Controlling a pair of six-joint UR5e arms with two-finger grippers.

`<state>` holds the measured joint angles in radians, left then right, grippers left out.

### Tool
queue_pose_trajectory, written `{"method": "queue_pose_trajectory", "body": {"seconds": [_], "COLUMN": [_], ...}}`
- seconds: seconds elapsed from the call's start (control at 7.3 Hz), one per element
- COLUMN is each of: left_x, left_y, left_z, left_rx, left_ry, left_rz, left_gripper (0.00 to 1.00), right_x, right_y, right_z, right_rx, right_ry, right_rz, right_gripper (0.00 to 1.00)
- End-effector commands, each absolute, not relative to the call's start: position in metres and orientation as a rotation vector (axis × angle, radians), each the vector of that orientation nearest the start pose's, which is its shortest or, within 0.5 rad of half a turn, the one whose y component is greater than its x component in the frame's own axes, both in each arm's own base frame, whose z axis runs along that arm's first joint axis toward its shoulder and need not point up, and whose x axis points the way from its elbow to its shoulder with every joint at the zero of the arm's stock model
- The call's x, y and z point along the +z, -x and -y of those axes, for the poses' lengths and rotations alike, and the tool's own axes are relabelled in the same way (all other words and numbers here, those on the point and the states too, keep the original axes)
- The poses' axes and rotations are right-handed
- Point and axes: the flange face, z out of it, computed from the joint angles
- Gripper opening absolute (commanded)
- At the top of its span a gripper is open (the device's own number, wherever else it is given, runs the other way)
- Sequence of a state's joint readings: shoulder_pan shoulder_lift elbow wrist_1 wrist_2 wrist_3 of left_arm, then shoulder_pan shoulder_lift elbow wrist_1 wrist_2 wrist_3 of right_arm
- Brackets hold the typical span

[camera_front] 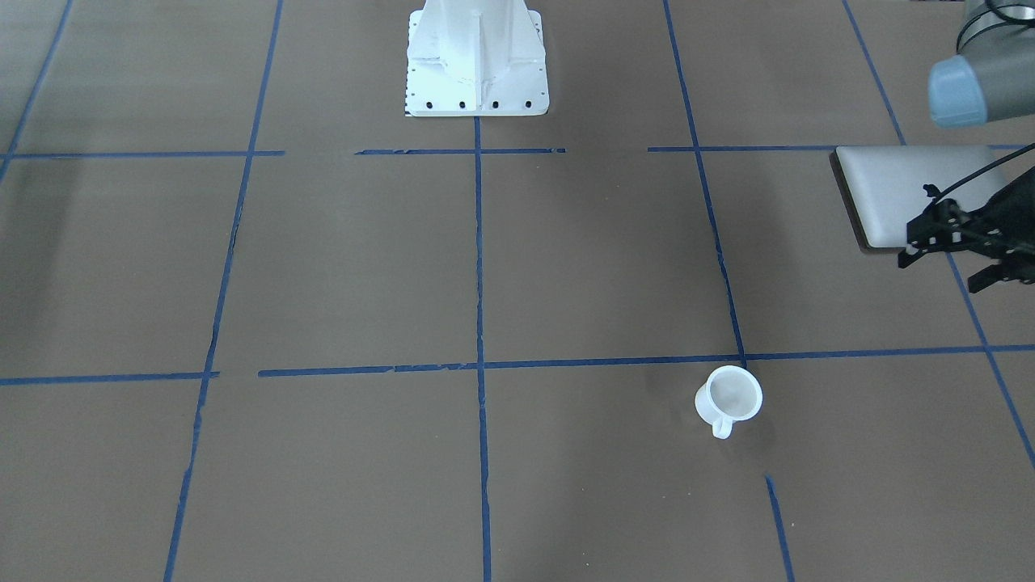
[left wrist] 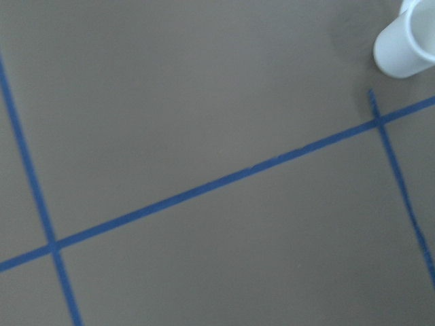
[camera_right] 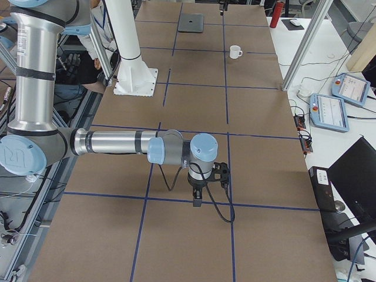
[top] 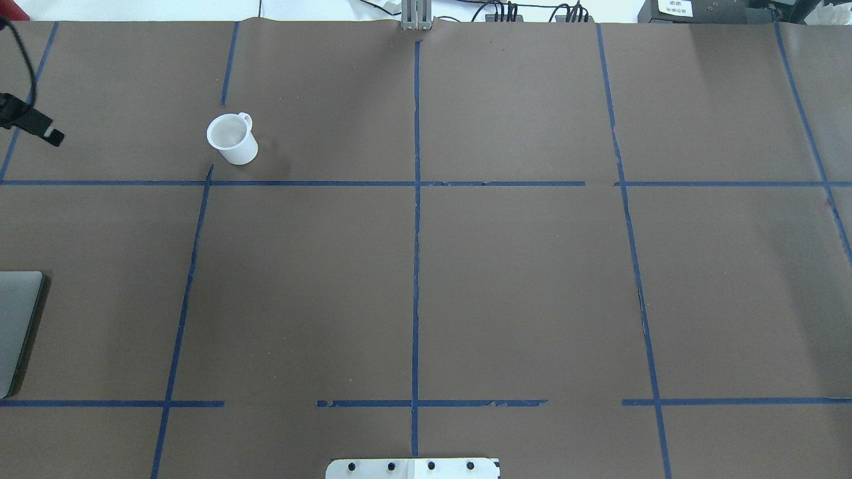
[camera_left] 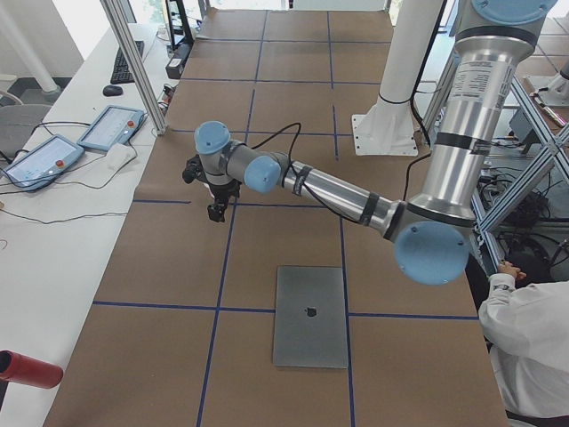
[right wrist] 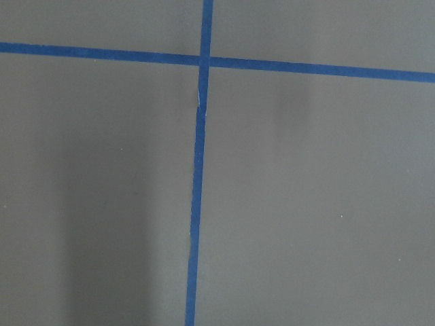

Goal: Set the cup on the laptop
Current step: 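Reach the left gripper over the white cup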

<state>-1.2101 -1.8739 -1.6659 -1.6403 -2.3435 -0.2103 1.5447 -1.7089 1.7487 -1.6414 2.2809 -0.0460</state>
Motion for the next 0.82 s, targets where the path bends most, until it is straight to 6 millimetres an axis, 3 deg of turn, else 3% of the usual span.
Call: {"method": "queue_pose_trajectory", "body": {"seconds": [0.0, 0.14, 0.27, 0.41, 0.68], "left_x": [0.382, 0.373, 0.361, 0.359, 0.388], "left_y": [-0.272, -0.289, -0.312, -0.342, -0.371], "left_z": [0.653, 0.675, 0.708, 0.728, 0.730], "left_rx": [0.277, 0.272, 0.229, 0.214, 0.221], "left_ry": [-0.144, -0.158, -0.165, -0.155, -0.150], "left_rz": [-0.830, -0.842, -0.864, -0.877, -0.845], "left_gripper": [0.99, 0.98, 0.98, 0.98, 0.98], "right_x": [0.646, 0.646, 0.646, 0.646, 0.646], "right_y": [-0.057, -0.057, -0.057, -0.057, -0.057], "right_z": [0.432, 0.432, 0.432, 0.432, 0.432], "right_rx": [-0.058, -0.058, -0.058, -0.058, -0.058], "right_ry": [0.022, 0.022, 0.022, 0.022, 0.022], "right_rz": [0.711, 0.711, 0.711, 0.711, 0.711], "right_gripper": [1.00, 1.00, 1.00, 1.00, 1.00]}}
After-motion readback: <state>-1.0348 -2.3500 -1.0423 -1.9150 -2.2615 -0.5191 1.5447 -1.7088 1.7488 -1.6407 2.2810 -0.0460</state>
